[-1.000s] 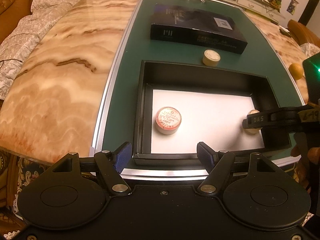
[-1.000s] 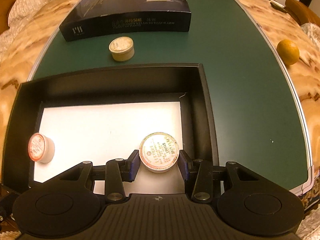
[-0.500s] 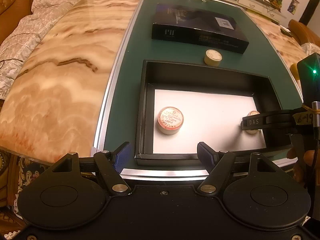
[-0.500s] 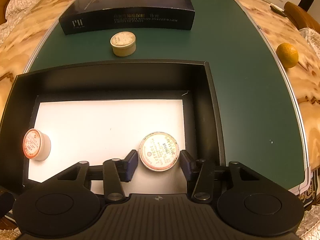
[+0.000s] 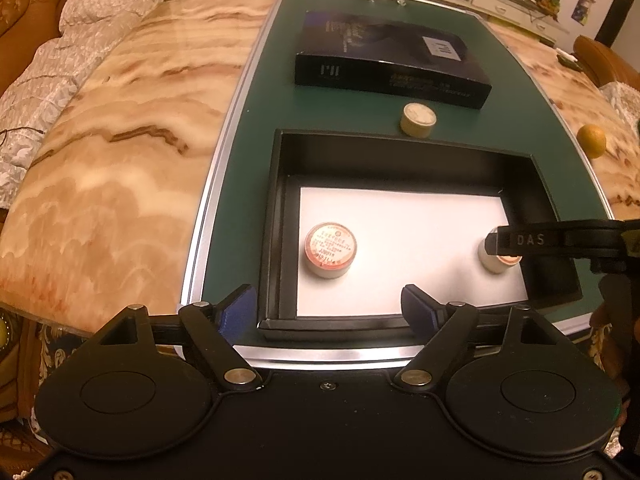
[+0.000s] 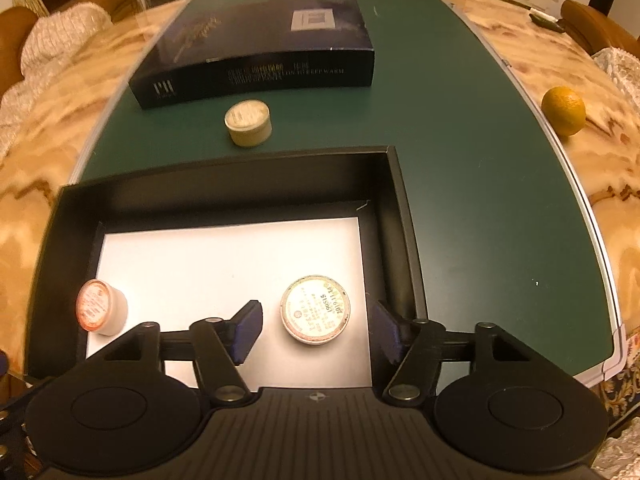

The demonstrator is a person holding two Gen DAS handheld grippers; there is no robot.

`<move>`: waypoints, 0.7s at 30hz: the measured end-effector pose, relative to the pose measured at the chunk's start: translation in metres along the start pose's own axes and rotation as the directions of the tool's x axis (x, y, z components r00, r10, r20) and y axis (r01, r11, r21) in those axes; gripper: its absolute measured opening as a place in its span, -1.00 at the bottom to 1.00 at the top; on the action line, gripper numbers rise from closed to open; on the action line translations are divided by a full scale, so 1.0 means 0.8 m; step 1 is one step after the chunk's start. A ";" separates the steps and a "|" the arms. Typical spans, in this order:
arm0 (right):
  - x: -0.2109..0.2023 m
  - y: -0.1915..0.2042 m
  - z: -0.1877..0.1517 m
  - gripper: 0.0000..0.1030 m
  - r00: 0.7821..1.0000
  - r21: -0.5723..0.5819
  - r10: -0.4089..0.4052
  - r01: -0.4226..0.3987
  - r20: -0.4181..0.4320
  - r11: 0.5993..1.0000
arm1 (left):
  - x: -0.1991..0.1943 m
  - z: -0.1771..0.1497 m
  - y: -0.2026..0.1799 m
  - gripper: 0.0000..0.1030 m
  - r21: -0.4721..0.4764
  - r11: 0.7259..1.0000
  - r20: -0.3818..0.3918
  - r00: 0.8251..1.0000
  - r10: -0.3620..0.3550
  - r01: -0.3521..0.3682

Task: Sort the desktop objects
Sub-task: 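Lower the cream tin into the tray and open the right tool, then move the left tool to the last cream tin near the blue box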

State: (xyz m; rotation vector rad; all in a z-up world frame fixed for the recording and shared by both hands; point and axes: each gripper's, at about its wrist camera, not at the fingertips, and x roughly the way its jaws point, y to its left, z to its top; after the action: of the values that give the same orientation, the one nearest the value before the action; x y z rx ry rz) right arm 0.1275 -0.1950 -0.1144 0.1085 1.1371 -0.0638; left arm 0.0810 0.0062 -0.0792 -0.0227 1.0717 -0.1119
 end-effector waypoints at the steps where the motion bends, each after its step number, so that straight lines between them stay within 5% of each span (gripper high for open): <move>1: -0.003 -0.001 -0.001 0.25 1.000 0.004 0.009 -0.009 0.006 1.000 | 0.000 0.001 -0.001 0.60 0.001 1.000 0.000 1.000 0.001 -0.001; 21: -0.057 -0.066 -0.011 0.46 0.986 0.120 0.106 -0.122 0.126 0.985 | 0.034 0.093 -0.076 0.74 0.092 0.995 0.076 0.996 0.040 -0.047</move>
State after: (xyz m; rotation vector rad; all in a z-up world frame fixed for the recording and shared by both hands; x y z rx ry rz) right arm 0.0951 -0.2465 -0.0793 0.2799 1.0052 -0.0401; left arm 0.1542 -0.0596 -0.0629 0.0808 0.9912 -0.1211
